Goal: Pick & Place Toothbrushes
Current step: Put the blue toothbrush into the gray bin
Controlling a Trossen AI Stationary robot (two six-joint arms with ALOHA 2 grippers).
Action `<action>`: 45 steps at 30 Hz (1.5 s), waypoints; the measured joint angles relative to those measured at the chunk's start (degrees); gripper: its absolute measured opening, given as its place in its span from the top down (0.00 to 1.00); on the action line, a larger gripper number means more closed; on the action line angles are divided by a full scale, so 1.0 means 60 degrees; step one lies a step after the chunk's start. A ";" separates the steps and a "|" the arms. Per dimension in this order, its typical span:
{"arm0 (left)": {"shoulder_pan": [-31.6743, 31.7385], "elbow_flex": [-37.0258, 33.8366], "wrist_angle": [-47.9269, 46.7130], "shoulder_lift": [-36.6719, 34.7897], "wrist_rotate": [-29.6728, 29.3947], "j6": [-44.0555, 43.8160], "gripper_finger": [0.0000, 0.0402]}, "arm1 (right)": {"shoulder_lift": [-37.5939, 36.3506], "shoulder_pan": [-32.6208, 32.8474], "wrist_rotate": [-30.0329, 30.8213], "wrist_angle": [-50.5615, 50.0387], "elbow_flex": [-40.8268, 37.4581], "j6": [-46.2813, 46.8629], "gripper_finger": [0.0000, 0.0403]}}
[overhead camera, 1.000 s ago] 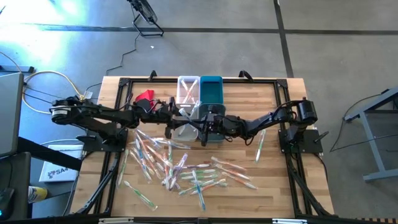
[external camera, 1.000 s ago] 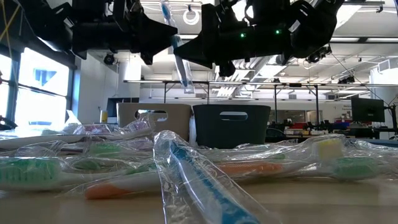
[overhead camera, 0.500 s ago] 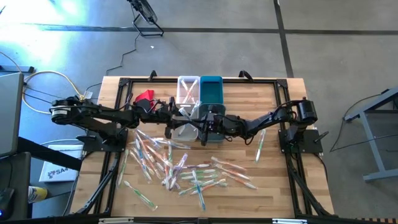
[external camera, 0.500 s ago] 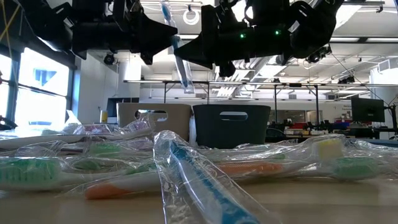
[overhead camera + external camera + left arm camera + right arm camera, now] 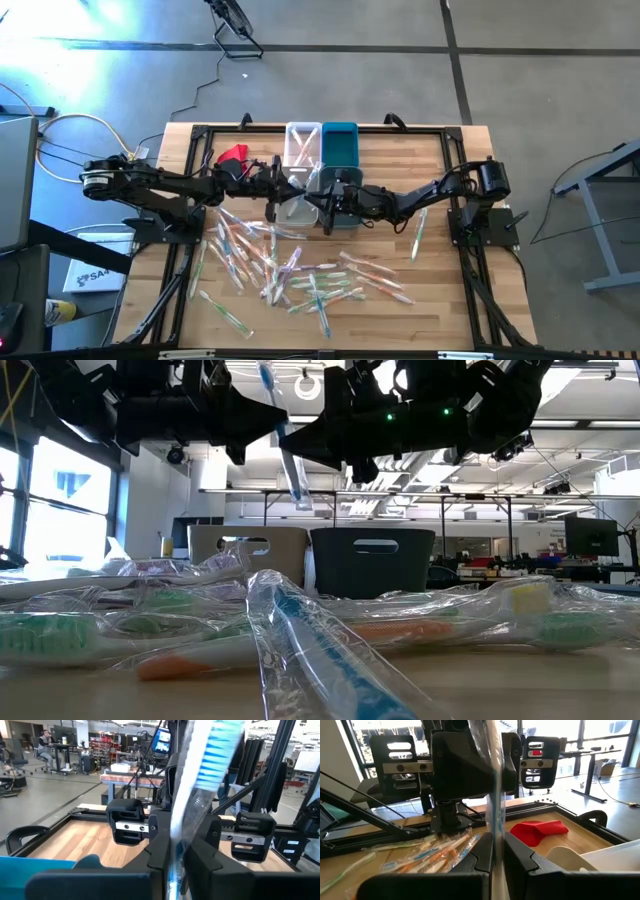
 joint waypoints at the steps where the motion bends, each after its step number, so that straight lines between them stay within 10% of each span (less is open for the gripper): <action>1: 0.0000 0.0000 0.0000 0.0000 0.0005 -0.0005 0.92 | 0.0000 0.0000 0.0003 -0.0003 0.0000 -0.0018 0.96; 13: 0.0000 0.0000 0.0000 -0.0004 0.0038 -0.0001 0.93 | 0.0000 -0.0007 -0.0061 -0.0007 0.0000 -0.0009 0.94; 31: 0.0000 0.0000 -0.0077 -0.0011 0.0005 -0.0147 0.93 | -0.0210 0.0018 0.0106 -0.0259 -0.0004 0.0045 0.48; 45: 0.1277 0.0000 -0.2199 -0.0838 0.0082 -0.1145 0.93 | -0.1539 0.0022 0.0257 -0.2789 -0.0007 0.0066 0.46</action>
